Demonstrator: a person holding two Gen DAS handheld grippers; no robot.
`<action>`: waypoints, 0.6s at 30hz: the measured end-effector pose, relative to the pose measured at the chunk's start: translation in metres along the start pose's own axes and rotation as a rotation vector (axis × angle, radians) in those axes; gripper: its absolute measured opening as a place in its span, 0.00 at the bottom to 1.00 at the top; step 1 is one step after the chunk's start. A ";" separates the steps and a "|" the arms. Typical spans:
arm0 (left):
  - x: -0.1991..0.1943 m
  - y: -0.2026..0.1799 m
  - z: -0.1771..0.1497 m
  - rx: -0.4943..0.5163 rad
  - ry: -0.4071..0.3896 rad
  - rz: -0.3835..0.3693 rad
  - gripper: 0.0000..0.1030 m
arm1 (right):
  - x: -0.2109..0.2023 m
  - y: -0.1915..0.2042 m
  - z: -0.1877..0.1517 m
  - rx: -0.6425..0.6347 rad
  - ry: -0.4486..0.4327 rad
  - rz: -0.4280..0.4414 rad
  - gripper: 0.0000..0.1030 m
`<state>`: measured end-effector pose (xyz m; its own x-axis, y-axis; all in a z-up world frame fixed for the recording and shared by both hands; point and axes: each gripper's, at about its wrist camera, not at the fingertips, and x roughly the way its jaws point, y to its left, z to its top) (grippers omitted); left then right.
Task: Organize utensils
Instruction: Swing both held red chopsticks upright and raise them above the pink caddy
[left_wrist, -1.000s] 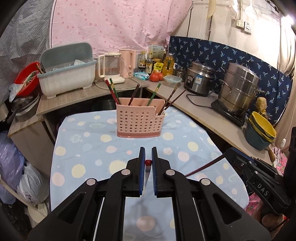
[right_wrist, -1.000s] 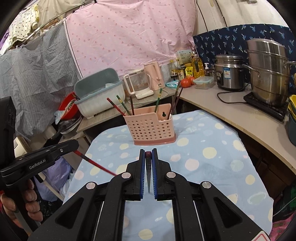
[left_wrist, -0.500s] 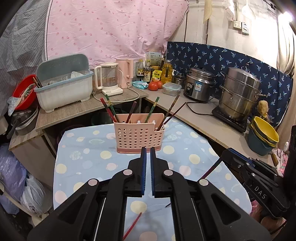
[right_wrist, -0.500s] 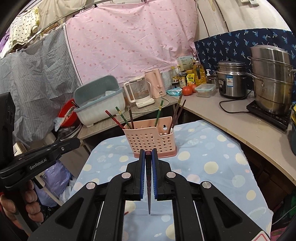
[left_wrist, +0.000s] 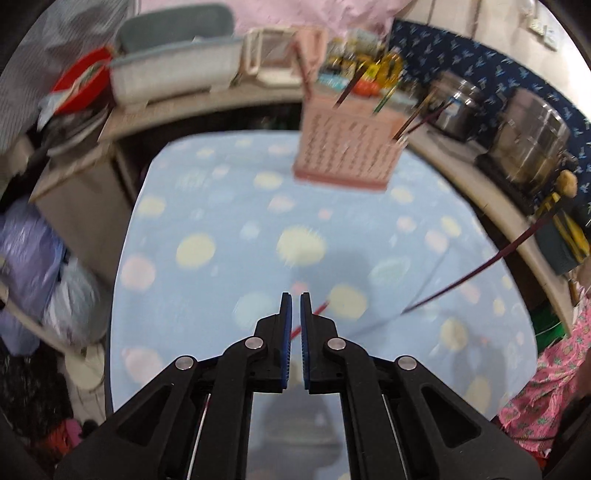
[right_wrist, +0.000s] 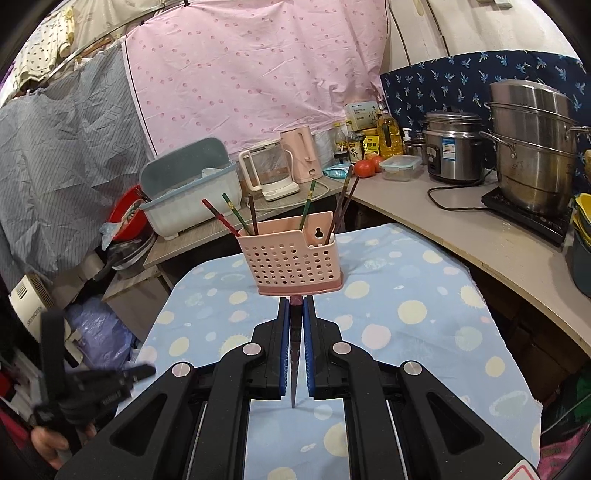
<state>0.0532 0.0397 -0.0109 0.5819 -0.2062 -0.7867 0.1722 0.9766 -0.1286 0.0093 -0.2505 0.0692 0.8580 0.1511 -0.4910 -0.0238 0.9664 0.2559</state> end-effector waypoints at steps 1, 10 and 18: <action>0.002 0.008 -0.010 -0.011 0.019 0.008 0.04 | -0.001 0.000 0.000 0.003 0.001 -0.001 0.07; 0.011 0.077 -0.078 -0.046 0.121 0.069 0.21 | -0.012 0.007 -0.008 0.009 0.012 -0.022 0.07; 0.029 0.081 -0.086 0.019 0.145 0.026 0.25 | -0.018 0.015 -0.015 0.007 0.018 -0.035 0.07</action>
<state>0.0161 0.1185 -0.0957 0.4657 -0.1689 -0.8687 0.1744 0.9799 -0.0970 -0.0138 -0.2353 0.0692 0.8491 0.1207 -0.5143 0.0101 0.9697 0.2443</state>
